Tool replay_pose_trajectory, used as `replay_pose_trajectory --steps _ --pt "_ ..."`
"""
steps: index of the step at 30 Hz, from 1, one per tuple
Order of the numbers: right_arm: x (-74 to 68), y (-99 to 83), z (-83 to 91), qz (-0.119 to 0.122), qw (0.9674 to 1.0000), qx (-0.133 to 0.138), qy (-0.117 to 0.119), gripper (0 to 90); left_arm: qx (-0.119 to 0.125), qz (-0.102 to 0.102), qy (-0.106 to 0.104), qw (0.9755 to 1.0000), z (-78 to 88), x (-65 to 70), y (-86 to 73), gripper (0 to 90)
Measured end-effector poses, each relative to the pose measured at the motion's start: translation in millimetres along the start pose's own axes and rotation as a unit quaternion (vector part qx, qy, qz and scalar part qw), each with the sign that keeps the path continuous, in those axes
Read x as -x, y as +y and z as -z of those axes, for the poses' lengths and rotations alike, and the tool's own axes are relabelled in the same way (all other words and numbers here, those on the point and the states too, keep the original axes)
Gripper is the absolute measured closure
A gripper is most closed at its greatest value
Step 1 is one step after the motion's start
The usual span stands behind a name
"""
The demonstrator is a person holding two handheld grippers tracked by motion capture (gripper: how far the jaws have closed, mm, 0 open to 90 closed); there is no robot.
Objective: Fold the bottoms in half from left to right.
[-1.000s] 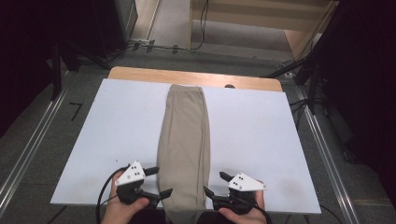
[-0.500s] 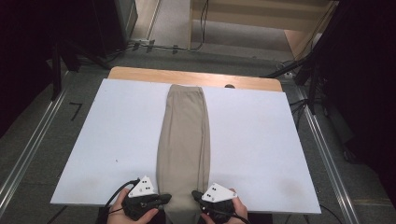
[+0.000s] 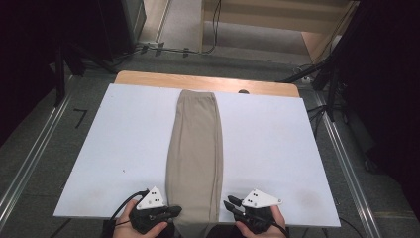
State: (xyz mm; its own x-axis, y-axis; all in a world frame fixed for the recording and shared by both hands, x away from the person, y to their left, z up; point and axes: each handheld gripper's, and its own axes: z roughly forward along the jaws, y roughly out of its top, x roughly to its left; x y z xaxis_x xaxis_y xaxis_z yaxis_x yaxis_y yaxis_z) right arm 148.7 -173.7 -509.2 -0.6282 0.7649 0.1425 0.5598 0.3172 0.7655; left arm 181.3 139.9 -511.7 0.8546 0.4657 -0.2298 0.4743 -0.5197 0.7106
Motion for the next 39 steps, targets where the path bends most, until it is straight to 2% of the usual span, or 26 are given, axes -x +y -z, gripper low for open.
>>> replay_pose_trajectory --steps 3,5,8,11,12,14,15,17,19,20,22,24,27,30,33,34,35,36,38,39 --pt "-8.8 8.2 -9.3 0.001 0.9999 0.009 -0.006 59.7 0.0 -0.001 -0.002 1.0 -0.3 0.8 0.1 84.2" --pt "-13.9 15.1 -16.2 0.002 0.9996 0.015 -0.023 53.4 -0.001 -0.003 -0.001 1.0 -0.2 1.2 0.1 83.4" --pt "-16.7 24.3 -30.8 -0.01 0.9986 0.017 -0.048 46.8 -0.001 -0.005 -0.001 1.0 -0.1 1.2 0.0 83.2" --pt "-13.5 22.9 -48.8 -0.041 0.997 -0.008 -0.065 48.2 0.0 -0.008 -0.001 1.0 -0.3 1.6 -0.1 82.9" --pt "-13.2 22.1 -50.4 -0.042 0.9968 -0.008 -0.067 52.6 0.0 -0.01 -0.001 1.0 -0.2 1.6 -0.2 82.9" --pt "-14.7 22.6 -48.4 -0.033 0.9955 -0.003 -0.089 61.0 0.001 -0.011 -0.002 0.9999 -0.2 1.1 -0.5 82.8" --pt "-13.8 21.6 -48.3 -0.03 0.9946 -0.01 -0.099 66.9 0.0 -0.012 -0.003 0.9999 -0.1 1.0 -0.5 82.7" --pt "-11.3 19.4 -46.1 -0.043 0.9941 -0.009 -0.099 75.4 0.0 -0.013 0.001 0.9999 -0.1 1.8 -0.5 82.7" --pt "-9.4 18.3 -43.9 -0.043 0.9948 -0.012 -0.091 86.1 0.001 -0.015 0.002 0.9999 -0.2 2.5 -0.6 82.6" --pt "-8.0 17.5 -43.3 -0.042 0.9954 -0.01 -0.086 88.3 -0.001 -0.016 0.004 0.9999 -0.1 3.1 -0.3 82.7" --pt "-5.5 17.4 -42.1 -0.049 0.9961 -0.011 -0.072 88.6 -0.003 -0.019 0.006 0.9998 -0.2 3.1 0.3 83.2" --pt "-1.5 17.5 -40.9 -0.067 0.9963 -0.008 -0.054 88.7 -0.005 -0.019 0.008 0.9998 -0.1 2.7 0.6 86.1" --pt "1.1 17.2 -34.6 -0.074 0.9963 0.004 -0.043 88.8 -0.009 -0.021 0.004 0.9997 0.6 2.0 1.3 90.0" --pt "1.6 17.6 -24.6 -0.069 0.9965 0.012 -0.044 88.7 -0.01 -0.021 0.0 0.9997 0.4 1.4 1.4 90.0" --pt "6.2 11.9 -24.8 -0.074 0.9957 0.004 -0.055 88.2 -0.008 -0.017 -0.006 0.9998 0.0 -0.3 1.4 90.0" --pt "7.8 9.0 -26.2 -0.074 0.9955 -0.002 -0.059 86.0 -0.006 -0.016 -0.007 0.9998 0.0 -0.7 1.1 90.0" --pt "8.3 8.1 -26.6 -0.069 0.9955 -0.001 -0.066 79.6 -0.001 -0.011 -0.011 0.9999 0.2 -1.1 0.7 88.9" --pt "8.5 8.8 -25.6 -0.057 0.9958 0.002 -0.072 70.4 0.008 -0.007 -0.016 0.9998 1.2 -1.1 0.5 82.8" --pt "8.7 11.9 -20.2 -0.036 0.9977 0.013 -0.055 54.8 0.029 -0.011 -0.009 0.9995 5.5 0.3 1.9 66.2" --pt "9.2 13.1 -16.2 -0.021 0.9981 0.021 -0.055 46.7 0.042 -0.012 -0.006 0.999 8.1 0.8 3.0 56.8"
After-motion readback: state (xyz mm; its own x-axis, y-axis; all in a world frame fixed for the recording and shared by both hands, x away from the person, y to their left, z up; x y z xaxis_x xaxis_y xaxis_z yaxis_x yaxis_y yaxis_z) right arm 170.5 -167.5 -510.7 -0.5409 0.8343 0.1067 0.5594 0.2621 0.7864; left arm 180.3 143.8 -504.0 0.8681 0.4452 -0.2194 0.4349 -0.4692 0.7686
